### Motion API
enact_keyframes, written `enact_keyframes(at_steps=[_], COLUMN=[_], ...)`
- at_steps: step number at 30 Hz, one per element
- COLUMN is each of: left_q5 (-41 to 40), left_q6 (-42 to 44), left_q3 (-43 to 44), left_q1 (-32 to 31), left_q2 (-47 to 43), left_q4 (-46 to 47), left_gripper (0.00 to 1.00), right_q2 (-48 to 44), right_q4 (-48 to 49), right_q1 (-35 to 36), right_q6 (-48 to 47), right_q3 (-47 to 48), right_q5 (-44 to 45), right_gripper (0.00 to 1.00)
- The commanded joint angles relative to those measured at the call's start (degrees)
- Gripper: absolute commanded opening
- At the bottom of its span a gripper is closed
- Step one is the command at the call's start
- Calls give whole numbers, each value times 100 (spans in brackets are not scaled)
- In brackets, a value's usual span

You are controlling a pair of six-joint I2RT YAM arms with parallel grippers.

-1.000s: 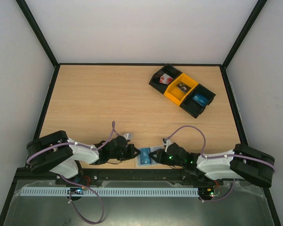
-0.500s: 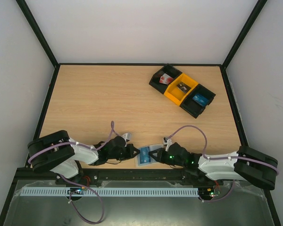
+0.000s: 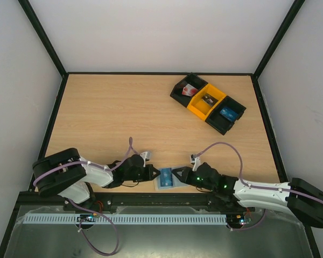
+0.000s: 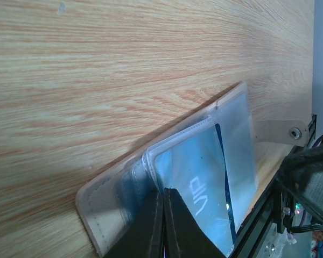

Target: Take the credit cards out of the card holder

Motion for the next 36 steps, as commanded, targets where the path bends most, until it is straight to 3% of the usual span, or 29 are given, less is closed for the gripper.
enact_keyframes(at_steps=[1,6,15,33,36], left_q5=[-154,-141,-130,144,108], left_q6=[298,444,655,229,224], left_q3=[9,116,230,-38,-24], left_q1=[87,218,465,277,268], left_q2=[271,380,220,744,794], left_q4=[-781,-938,-1195,-284,-335], left_gripper=[3,3,3,3,3], right_q2=[-136,245,1269,1643,1738], right_q4=[-780,-683,378,759,871], right_q1=[25,23,27,30,22], right_q6=[-196,-338,-230,-106,-99], right_q3=[-236,14,77,102,90], right_q5=[311,178,-56,-65,-112], right_gripper=[17,18,15,13,7])
